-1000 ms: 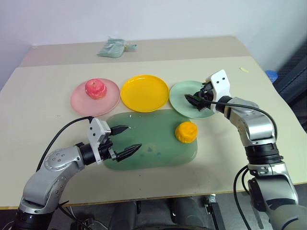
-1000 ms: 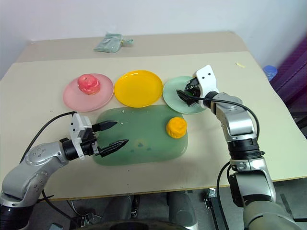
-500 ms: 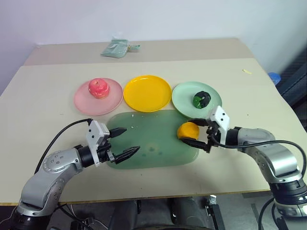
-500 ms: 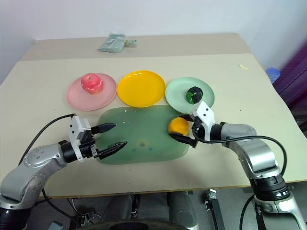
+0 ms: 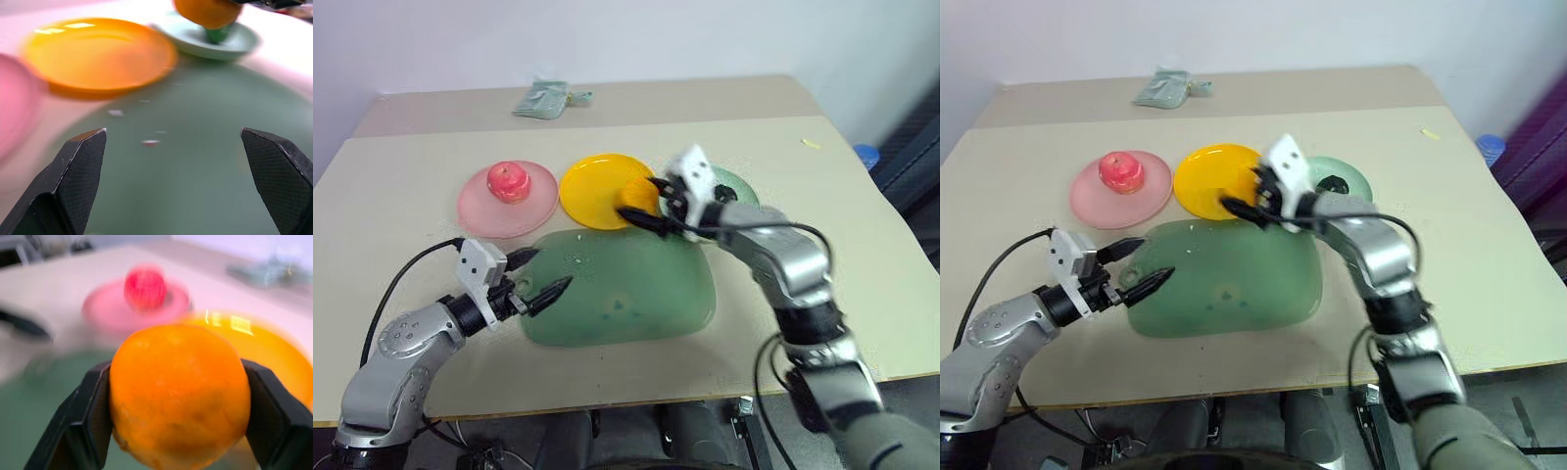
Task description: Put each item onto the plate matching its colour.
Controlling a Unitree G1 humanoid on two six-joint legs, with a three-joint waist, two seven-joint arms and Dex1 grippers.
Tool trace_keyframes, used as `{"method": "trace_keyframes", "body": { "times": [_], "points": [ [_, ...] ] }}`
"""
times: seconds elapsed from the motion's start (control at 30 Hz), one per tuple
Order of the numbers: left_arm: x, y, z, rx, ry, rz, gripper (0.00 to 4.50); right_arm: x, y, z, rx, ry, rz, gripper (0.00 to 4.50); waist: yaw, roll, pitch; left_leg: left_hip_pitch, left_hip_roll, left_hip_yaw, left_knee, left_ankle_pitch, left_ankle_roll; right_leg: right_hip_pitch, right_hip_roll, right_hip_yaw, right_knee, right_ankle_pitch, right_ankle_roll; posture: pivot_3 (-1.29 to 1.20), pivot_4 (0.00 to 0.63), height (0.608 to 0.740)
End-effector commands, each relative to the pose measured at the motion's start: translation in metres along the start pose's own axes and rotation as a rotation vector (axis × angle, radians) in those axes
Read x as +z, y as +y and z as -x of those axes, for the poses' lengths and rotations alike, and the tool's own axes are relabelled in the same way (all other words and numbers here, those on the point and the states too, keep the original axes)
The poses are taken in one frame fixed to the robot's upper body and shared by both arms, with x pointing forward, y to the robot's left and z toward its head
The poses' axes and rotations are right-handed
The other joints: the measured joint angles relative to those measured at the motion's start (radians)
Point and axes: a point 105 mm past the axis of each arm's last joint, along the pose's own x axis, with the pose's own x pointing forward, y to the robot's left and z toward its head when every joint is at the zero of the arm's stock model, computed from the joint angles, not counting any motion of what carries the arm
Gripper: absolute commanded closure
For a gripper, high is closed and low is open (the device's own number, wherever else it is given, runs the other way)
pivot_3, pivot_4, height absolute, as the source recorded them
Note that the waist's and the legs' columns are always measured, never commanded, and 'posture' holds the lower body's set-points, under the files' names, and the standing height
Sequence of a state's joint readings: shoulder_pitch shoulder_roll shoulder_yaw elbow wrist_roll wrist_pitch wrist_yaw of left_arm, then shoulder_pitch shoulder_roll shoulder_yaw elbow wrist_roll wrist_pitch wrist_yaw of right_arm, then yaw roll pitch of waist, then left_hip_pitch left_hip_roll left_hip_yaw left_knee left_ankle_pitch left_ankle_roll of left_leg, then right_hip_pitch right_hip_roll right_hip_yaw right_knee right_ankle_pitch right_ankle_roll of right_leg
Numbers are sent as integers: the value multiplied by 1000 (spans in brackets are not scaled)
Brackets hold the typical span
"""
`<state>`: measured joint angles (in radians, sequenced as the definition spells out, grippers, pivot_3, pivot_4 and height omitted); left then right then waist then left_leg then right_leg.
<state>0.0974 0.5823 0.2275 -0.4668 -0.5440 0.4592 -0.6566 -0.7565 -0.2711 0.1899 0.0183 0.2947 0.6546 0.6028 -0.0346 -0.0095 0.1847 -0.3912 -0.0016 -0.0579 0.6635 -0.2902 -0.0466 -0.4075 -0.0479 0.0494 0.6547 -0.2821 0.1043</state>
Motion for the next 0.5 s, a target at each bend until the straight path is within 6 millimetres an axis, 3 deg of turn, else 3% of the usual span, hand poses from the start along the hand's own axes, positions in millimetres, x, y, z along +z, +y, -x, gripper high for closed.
{"method": "trace_keyframes", "body": {
  "times": [0.03,0.1,0.2,0.3,0.4,0.5],
  "points": [
    [1,18,7,119,-9,-37,0,-1,-16,-35,-95,30,-29,1637,1,0,0,0,-1,0,0,0,0,0,-1,0,0,0,0,0,150,740],
    [1,19,8,137,-11,-40,0,-3,-21,-49,-116,43,-29,1637,2,0,0,-1,-1,0,0,0,-1,-1,-2,0,0,0,0,0,150,740],
    [2,17,9,157,-24,-44,0,-3,-30,-57,-138,29,-57,176,5,0,0,-2,-2,1,0,0,0,-1,-3,0,-1,0,0,0,150,740],
    [3,16,11,177,-33,-40,0,9,-30,-51,-113,-40,-10,29,2,0,0,-2,-1,1,0,0,0,-2,-3,0,-1,0,0,0,150,740],
    [1,17,15,209,-29,-39,0,18,-37,-22,-82,-116,38,29,-1,0,0,-2,-1,1,-1,0,0,-2,-3,0,-1,0,0,0,150,740],
    [-1,18,13,237,-19,-36,0,14,-42,23,-25,-144,78,29,8,0,0,-2,-1,0,-1,0,0,-1,-3,0,-1,0,0,0,150,740]
  ]
}}
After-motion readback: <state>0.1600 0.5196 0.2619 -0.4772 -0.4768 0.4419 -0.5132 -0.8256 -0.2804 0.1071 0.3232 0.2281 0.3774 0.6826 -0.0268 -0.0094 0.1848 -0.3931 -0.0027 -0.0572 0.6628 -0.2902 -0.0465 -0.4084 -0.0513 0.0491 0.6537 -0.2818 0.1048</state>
